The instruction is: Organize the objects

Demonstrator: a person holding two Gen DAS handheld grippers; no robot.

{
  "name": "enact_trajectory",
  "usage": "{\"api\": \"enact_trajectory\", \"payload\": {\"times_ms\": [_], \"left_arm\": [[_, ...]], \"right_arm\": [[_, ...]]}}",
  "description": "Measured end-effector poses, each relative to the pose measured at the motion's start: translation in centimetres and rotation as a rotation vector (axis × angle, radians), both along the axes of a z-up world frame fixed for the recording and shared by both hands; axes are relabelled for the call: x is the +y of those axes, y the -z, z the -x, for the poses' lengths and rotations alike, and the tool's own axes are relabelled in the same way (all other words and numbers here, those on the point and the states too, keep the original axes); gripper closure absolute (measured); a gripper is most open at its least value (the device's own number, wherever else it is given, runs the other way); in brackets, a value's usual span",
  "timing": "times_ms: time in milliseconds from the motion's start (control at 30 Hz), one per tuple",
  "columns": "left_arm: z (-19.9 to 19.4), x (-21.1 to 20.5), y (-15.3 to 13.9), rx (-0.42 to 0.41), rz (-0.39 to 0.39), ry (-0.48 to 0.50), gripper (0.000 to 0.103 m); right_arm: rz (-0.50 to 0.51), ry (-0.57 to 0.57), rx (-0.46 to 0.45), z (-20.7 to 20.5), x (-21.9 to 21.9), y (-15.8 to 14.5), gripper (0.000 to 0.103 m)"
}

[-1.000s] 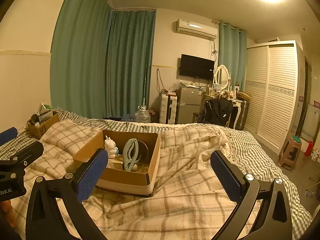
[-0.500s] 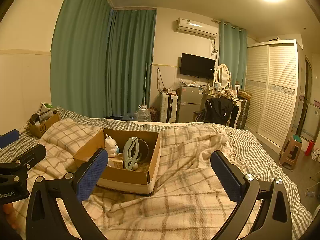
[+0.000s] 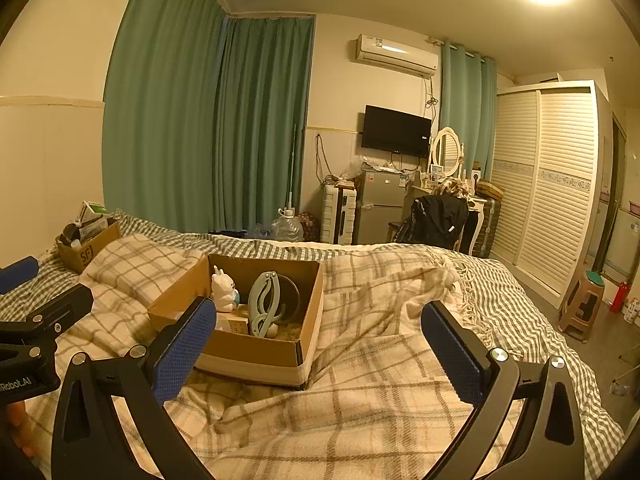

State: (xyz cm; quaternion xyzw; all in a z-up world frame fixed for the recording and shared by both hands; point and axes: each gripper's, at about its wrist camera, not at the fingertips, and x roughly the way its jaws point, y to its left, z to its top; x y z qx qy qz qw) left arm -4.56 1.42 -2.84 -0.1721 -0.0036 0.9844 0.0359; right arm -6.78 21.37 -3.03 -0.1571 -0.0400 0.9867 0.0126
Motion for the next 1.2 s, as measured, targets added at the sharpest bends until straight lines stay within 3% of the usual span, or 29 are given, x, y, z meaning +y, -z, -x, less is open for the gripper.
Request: {"api": "enact_trajectory", "payload": {"times_ms": [1200], "left_arm": [[-0.07,0.33,0.26,-0.005,0.017,-0.011,0.000]], "right_arm": [[-0.019,0.003,-0.024,0.33,-0.52,0.67,0.000]]}}
